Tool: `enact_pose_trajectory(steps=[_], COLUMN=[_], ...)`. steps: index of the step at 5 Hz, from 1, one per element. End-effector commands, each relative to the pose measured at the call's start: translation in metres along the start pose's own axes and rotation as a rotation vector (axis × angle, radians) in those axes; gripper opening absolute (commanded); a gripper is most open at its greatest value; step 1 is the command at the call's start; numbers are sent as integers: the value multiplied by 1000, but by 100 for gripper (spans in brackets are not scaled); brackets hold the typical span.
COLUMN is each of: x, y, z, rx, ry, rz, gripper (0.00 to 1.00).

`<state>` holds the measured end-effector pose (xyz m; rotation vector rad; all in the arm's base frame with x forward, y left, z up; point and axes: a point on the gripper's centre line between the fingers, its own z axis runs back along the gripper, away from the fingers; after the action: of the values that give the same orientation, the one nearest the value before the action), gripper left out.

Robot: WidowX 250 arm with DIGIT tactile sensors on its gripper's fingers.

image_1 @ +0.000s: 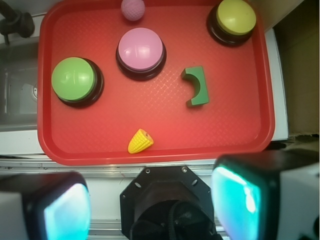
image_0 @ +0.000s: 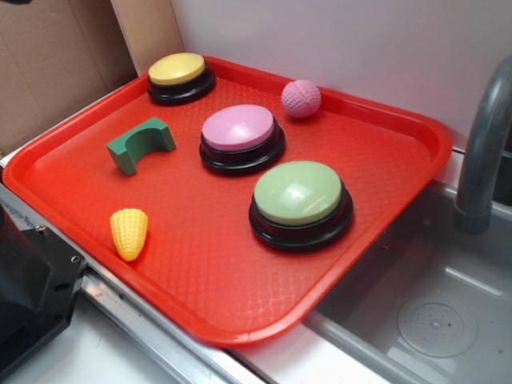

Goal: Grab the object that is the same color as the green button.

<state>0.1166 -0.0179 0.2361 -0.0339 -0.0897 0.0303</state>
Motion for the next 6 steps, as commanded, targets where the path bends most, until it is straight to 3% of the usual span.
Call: enact_pose_trajectory(steps=[1,2,3,4,5,6], x=[0,34,59,65,64,72], y=[0,37,54,67,84,92], z=[0,-37,-63,-90,-123,-158], rx=[0,71,104,116,96,107], ry=[0,-30,-81,-94,-82,-22], rz=[0,60,19,-59,-73,-90], gripper=[100,100,100,100,100,100])
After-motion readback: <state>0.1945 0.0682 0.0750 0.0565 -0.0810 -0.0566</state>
